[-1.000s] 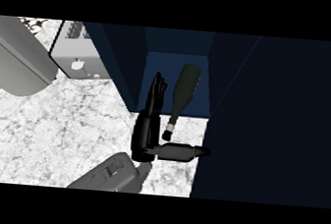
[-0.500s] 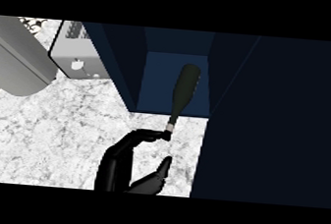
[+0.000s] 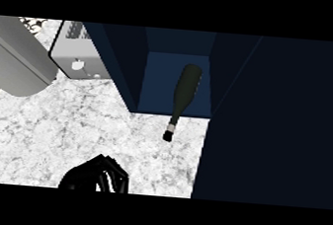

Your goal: Pick up the wine, place it into the cabinet and close the cabinet

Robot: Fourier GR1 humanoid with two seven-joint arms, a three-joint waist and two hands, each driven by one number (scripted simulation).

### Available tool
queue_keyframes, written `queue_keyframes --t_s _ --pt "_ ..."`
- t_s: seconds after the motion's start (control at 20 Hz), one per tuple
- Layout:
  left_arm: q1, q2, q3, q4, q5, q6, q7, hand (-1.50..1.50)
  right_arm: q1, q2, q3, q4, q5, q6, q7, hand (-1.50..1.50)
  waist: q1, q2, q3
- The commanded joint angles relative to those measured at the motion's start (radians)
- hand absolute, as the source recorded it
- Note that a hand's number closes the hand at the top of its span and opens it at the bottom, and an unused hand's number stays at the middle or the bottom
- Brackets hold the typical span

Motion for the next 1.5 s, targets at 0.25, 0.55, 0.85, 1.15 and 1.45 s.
queue_keyframes --t_s 0.25,0.55,0.85,1.15,1.45 --pt "0.140 0.216 0.191 -0.094 0.106 -0.172 -0.036 1.50 0.137 -0.064 0.165 -0.099 -0.165 0.138 0.066 1.50 -0.003 0.000 -0.001" --pt "0.237 0.287 0.337 -0.054 0.179 -0.317 -0.133 1.50 0.169 0.009 0.404 -0.168 -0.057 0.139 0.078 1.50 0.001 -0.002 -0.002" --pt "0.352 0.391 0.439 -0.071 0.263 -0.443 -0.157 1.50 0.056 0.094 0.616 -0.173 0.140 0.140 0.102 1.50 0.015 -0.013 -0.004" --pt "0.334 0.413 0.506 -0.029 0.309 -0.480 -0.129 1.50 -0.007 0.218 0.873 -0.167 0.285 0.057 0.192 1.50 -0.012 -0.020 -0.007" --pt "0.392 0.472 0.556 -0.044 0.341 -0.566 -0.134 1.50 -0.120 0.274 1.034 -0.055 0.415 -0.092 0.199 1.50 0.012 -0.017 -0.005"
